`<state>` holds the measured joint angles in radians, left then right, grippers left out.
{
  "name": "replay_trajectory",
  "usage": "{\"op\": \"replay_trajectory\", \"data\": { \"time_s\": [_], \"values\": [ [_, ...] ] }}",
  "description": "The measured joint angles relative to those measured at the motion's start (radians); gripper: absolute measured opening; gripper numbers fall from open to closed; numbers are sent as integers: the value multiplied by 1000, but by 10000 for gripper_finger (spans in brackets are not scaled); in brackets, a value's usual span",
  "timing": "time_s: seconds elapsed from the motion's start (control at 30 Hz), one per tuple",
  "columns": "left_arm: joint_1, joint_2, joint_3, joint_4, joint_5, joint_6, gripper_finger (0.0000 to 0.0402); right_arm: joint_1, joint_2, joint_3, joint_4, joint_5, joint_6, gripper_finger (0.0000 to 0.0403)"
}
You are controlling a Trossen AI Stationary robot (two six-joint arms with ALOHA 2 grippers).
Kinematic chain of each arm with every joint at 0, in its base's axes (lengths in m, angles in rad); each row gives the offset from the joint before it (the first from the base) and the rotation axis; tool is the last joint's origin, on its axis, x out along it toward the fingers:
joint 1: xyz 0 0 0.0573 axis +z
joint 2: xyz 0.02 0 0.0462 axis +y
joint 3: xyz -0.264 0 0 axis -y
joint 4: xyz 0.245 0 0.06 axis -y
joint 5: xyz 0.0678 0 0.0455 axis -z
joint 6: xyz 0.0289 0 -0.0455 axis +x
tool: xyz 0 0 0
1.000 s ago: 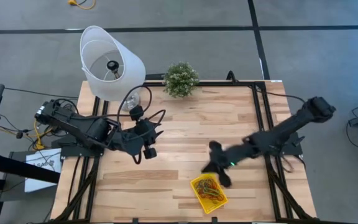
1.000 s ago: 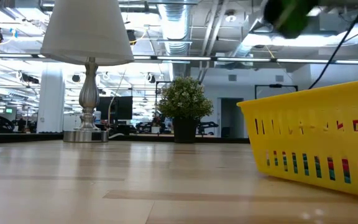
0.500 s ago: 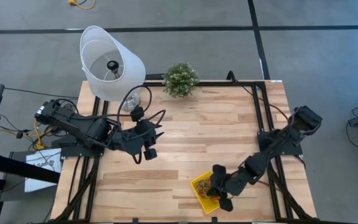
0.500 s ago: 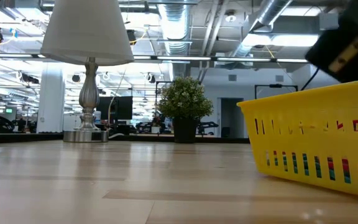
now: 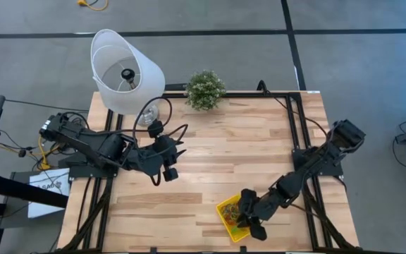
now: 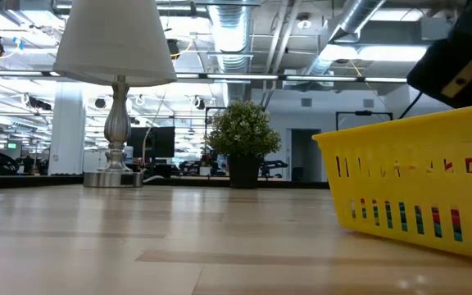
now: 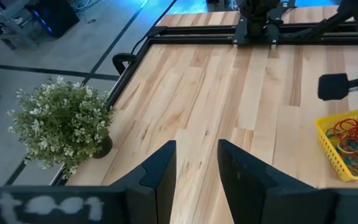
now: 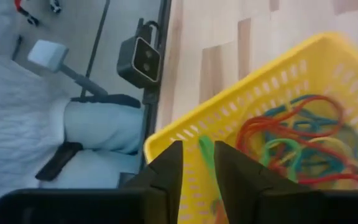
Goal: Pick and place items into bin
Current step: Return to Home Position
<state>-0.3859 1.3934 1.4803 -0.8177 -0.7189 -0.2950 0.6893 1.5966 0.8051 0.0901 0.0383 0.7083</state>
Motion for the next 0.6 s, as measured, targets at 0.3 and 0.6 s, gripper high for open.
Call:
{"op": "replay_trajectory", "data": {
  "time_s": [0.3,0.6],
  "values": [
    [-41,-33,142,-296,58,-148,109,-118,-263,9,-129,-187,28,92],
    [-215,-209,239,-747,-132,-449,109,-228,-815,7,-516,-84,-313,92]
  ]
}}
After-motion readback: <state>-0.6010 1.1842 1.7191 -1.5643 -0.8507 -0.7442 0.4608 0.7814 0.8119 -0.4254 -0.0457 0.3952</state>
